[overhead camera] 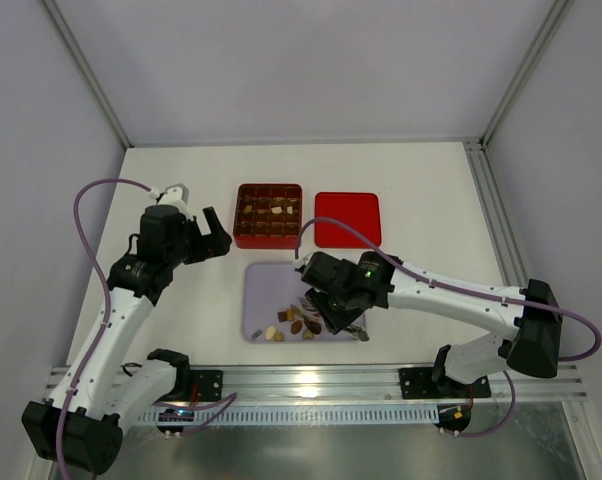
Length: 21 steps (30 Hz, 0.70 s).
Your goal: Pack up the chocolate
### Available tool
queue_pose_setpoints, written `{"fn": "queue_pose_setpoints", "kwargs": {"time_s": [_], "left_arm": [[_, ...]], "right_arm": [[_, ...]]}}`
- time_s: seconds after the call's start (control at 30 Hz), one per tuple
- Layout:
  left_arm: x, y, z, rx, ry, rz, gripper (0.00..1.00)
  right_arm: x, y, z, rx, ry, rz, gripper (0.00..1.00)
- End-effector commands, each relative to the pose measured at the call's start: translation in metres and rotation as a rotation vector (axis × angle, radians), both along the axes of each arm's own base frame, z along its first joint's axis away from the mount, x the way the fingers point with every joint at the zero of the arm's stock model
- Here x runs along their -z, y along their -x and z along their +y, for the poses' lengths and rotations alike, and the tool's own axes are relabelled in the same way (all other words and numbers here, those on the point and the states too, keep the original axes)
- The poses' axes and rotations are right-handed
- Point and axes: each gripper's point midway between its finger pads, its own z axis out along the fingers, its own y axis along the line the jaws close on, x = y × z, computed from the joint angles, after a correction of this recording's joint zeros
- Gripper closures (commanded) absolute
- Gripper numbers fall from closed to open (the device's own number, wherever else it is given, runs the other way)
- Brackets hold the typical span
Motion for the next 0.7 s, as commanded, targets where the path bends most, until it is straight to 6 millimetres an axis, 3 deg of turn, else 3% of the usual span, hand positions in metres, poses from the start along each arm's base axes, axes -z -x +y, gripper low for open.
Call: {"fn": "queue_pose_setpoints", "kwargs": {"time_s": [0.0,0.33,0.67], "left_arm": [[-0.012,-0.005,0.002,-0.011,0.0,-0.037,0.0],[-0.013,-0.004,0.002,-0.011,0.0,-0.04,0.0],[-0.013,-0.004,0.002,-0.01,0.0,-0.042,0.0]], "right_arm": [[-0.001,0.002,0.004,0.003,-0.026,0.002,0.6],[0.001,0.001,0.007,-0.005,-0.019,0.002,0.61],[-0.014,-0.011,0.012,0.008,-0.03,-0.052,0.71]]}}
